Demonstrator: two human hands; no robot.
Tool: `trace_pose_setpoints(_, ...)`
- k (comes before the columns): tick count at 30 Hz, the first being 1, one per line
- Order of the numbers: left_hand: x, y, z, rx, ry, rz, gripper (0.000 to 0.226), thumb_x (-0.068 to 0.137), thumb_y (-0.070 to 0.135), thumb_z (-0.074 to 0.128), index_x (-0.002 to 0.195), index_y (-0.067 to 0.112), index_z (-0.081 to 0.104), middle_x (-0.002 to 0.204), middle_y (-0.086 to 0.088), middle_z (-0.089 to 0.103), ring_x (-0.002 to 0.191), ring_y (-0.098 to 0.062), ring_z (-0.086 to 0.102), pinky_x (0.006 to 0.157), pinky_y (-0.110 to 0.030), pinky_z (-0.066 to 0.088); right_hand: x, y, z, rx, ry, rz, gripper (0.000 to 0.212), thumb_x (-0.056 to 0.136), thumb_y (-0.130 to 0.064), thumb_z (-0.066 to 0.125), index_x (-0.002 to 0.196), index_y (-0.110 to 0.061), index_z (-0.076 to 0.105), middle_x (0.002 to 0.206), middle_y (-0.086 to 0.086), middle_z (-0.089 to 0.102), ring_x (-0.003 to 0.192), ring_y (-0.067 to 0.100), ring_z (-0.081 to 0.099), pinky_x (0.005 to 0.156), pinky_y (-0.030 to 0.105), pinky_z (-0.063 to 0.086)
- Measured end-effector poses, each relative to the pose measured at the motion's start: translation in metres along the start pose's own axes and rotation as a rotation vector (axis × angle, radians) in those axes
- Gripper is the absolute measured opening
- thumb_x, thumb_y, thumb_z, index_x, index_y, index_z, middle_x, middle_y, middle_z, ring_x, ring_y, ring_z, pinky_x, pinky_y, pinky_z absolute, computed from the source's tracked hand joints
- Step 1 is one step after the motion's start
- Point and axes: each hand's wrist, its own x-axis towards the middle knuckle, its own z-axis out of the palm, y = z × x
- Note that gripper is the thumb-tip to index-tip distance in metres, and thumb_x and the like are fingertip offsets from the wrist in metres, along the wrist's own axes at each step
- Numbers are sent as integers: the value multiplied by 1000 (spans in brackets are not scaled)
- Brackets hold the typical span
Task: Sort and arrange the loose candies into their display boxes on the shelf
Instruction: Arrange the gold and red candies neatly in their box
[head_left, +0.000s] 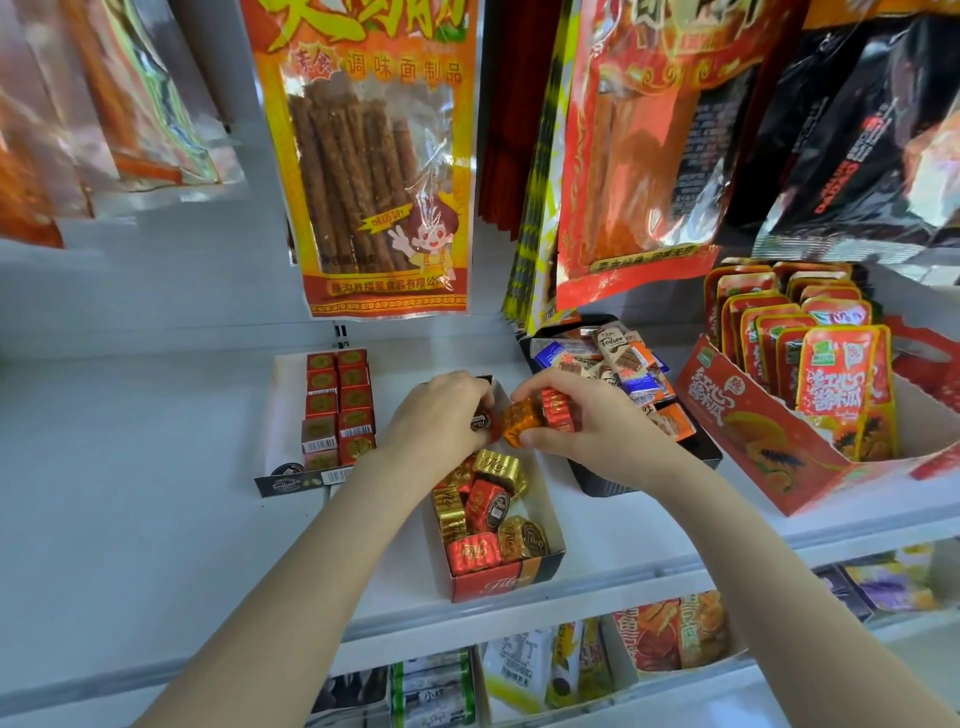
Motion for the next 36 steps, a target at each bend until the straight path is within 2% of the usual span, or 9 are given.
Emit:
trace_pose_setpoints(6,0,-4,-5,-42,-21,5,26,88,16,50,111,21,60,100,-2,69,92,-19,63,81,-33,49,0,-2,1,-60,11,-25,29,79,-19,70,104,-26,56,89,-10,58,79,3,54,68,17,46)
trace_pose_setpoints(10,-1,-3,0,-41,175,-20,19,90,15,50,103,18,64,100,-2,67,94,-21,62,81,-37,51,-1,0,1,-59,16,-16,29,77,-18,72,97,-26,53,91,-8,59,77,1,54,63,12,43)
trace_pose_setpoints(13,-3,-7,-9,-80,273,-18,19,90,12,49,95,17,67,94,1,67,83,-15,61,72,-27,49,0,1,1,-49,9,-6,29,77,-19,72,96,-27,51,92,-7,61,79,2,55,65,14,44)
trace_pose_setpoints(17,-9,-14,-14,-28,-13,48,22,87,19,50,95,29,67,101,12,65,100,-12,52,95,-32,33,1,2,-1,-60,2,-11,29,77,-19,72,95,-27,51,89,-10,59,77,-1,54,62,8,42)
trace_pose_setpoints(20,-10,-15,-11,0,-79,61,28,89,21,47,106,35,64,113,16,60,111,-13,42,91,-29,17,2,0,0,-49,12,-25,29,75,-19,73,95,-26,53,88,-9,60,77,0,55,64,10,44)
trace_pose_setpoints(24,-19,-22,-24,-261,-20,60,33,89,17,53,119,28,59,118,12,61,112,-7,51,100,-26,35,6,-3,4,3,58,-4,40,72,-28,75,98,-24,45,87,4,65,73,15,60,65,28,48)
trace_pose_setpoints(28,-39,-22,-28,-522,-133,60,39,83,20,66,119,29,55,108,16,60,99,6,56,83,-6,42,10,-12,15,38,59,-53,43,70,-36,74,95,-20,41,82,12,67,71,27,63,65,40,50)
trace_pose_setpoints(32,-44,-27,-30,-486,5,-16,31,76,24,72,103,30,57,97,12,62,90,3,56,78,-10,43,16,-21,16,61,29,-54,42,71,-36,72,98,-15,47,87,7,67,76,20,65,66,33,55)
trace_pose_setpoints(36,-54,-36,-35,-237,55,-56,36,78,30,69,111,26,56,101,13,55,101,-8,50,95,-34,40,29,-16,7,-132,136,-30,38,74,-26,74,106,-15,54,100,0,59,93,15,55,75,23,46)
